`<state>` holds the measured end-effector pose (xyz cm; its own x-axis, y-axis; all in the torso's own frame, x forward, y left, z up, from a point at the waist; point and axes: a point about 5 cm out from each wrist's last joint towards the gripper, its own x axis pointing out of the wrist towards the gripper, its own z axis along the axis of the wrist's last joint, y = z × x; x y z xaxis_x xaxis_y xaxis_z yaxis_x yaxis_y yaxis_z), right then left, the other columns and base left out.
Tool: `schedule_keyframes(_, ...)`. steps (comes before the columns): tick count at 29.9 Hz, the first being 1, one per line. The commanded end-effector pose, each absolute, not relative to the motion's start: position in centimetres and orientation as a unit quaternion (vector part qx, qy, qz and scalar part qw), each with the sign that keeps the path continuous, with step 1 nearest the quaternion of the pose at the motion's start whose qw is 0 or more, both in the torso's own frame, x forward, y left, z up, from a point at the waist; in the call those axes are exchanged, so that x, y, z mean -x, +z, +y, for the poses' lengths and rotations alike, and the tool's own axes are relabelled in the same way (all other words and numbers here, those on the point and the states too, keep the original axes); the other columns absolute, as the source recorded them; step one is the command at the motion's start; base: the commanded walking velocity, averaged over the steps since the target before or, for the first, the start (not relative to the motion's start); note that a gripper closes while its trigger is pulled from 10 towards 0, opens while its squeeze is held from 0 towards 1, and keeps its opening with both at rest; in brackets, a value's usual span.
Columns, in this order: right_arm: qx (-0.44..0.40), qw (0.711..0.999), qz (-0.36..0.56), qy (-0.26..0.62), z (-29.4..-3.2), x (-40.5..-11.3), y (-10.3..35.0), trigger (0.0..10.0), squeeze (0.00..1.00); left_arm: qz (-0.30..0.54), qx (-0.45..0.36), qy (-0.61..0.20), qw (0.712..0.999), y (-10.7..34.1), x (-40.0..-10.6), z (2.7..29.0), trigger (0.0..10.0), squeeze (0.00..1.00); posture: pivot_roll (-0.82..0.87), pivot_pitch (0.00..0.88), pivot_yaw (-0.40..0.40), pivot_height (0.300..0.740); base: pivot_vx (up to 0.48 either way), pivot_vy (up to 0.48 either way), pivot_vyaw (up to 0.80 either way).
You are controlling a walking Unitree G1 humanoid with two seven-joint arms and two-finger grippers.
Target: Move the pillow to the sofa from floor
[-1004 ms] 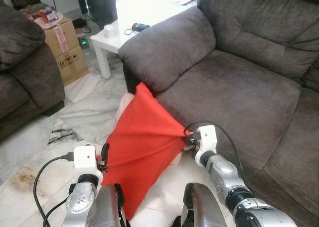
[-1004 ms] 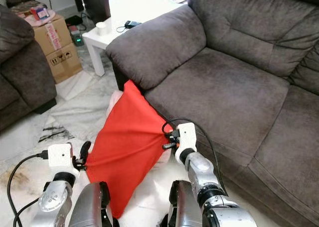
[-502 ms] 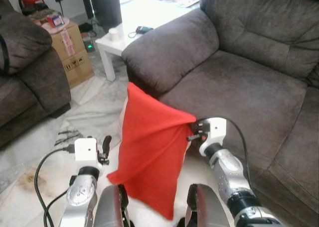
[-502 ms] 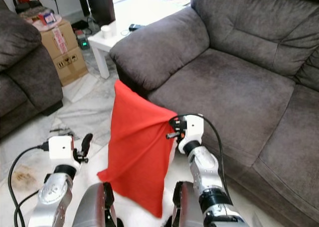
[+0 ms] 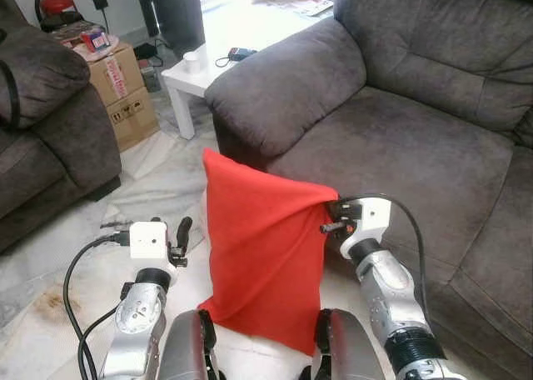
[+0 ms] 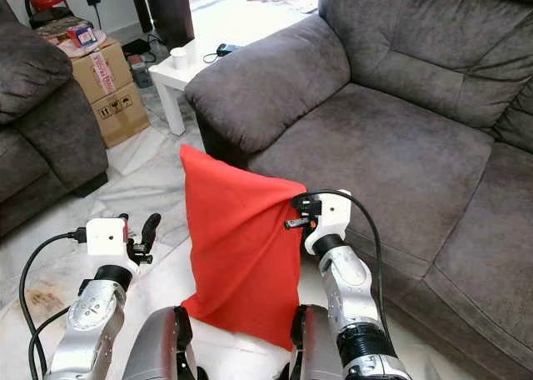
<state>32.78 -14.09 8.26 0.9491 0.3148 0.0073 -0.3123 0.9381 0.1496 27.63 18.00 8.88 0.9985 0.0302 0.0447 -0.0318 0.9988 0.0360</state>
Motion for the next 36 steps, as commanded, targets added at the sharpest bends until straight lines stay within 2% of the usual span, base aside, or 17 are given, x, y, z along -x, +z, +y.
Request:
schedule_keyframes(1, -0.074, 0.984, -0.044, 0.157, -14.16, -33.42, 10.69, 10.0, 0.0, -0.022, -0.015, 0.015, 1.0, 8.62, -27.36, 18.12, 10.0, 0.0, 0.04, 0.04, -0.013, 0.574, 0.0, 0.0, 0.0)
schedule_keyframes(8, -0.074, 0.984, -0.046, 0.155, -14.31, -33.53, 10.91, 10.0, 0.0, -0.021, -0.014, 0.015, 1.0, 8.56, -27.32, 18.0, 10.0, 0.0, 0.04, 0.036, -0.016, 0.596, 0.0, 0.0, 0.0)
schedule_keyframes(31, -0.075, 0.983, -0.048, 0.16, -13.8, -33.63, 11.26, 10.0, 0.0, -0.019, -0.015, 0.016, 1.0, 8.56, -27.28, 18.18, 10.0, 0.0, 0.05, 0.079, -0.012, 0.731, 0.0, 0.0, 0.0)
schedule_keyframes(36, -0.078, 0.983, -0.049, 0.161, -13.6, -33.74, 11.37, 10.0, 0.0, -0.019, -0.017, 0.017, 1.0, 8.59, -27.29, 18.32, 10.0, 0.0, 0.05, 0.08, -0.01, 0.74, 0.0, 0.0, 0.0)
